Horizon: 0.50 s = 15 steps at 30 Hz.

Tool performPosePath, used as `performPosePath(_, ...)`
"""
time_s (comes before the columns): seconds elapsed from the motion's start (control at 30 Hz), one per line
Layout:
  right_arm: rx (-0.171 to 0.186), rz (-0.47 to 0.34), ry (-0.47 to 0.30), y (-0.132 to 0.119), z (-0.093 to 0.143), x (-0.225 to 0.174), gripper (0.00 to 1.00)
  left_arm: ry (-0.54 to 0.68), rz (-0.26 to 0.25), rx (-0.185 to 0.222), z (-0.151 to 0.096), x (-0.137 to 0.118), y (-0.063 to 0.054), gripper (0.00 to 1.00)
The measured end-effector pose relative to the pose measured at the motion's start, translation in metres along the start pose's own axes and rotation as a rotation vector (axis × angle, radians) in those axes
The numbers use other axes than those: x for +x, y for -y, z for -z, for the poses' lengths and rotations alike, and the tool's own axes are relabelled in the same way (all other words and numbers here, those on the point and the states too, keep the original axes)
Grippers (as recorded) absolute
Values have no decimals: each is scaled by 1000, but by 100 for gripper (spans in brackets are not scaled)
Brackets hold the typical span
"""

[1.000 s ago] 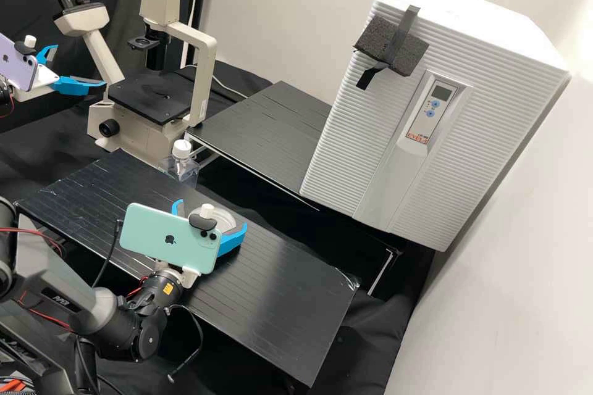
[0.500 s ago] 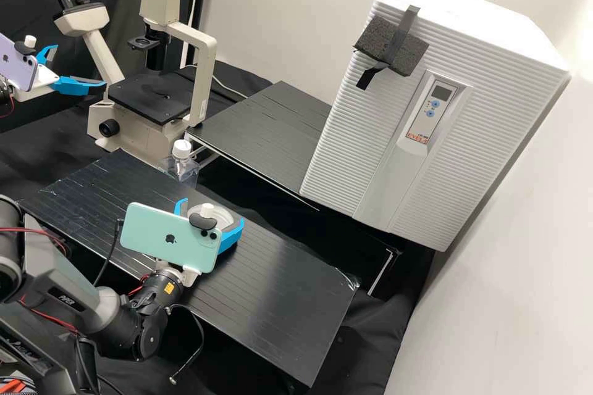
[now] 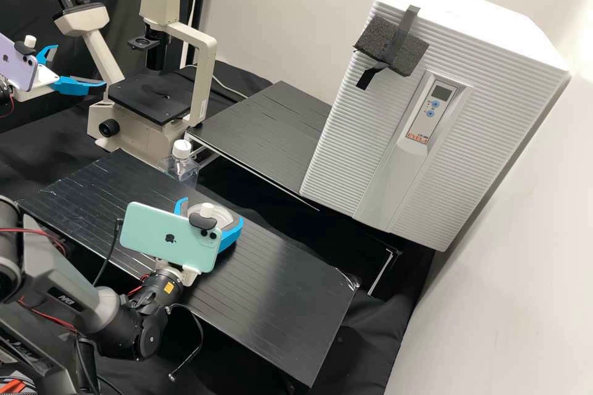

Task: Open the petri dish lid.

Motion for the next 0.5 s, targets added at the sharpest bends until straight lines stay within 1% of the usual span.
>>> performPosePath(0.13,-2,-43,-1,-7,6,-8,0,0,0,0,0,0,0,100)
performPosePath(0.3,-57,-123,12,-16,13,-16,0,0,0,0,0,0,0,100)
performPosePath(0.4,-58,-156,43,-19,9,-19,0,0,0,0,0,0,0,100)
performPosePath(0.47,-52,-185,69,-23,6,-21,0,0,0,0,0,0,0,100)
performPosePath(0.5,-41,-206,89,-25,3,-22,0,0,0,0,0,0,0,100)
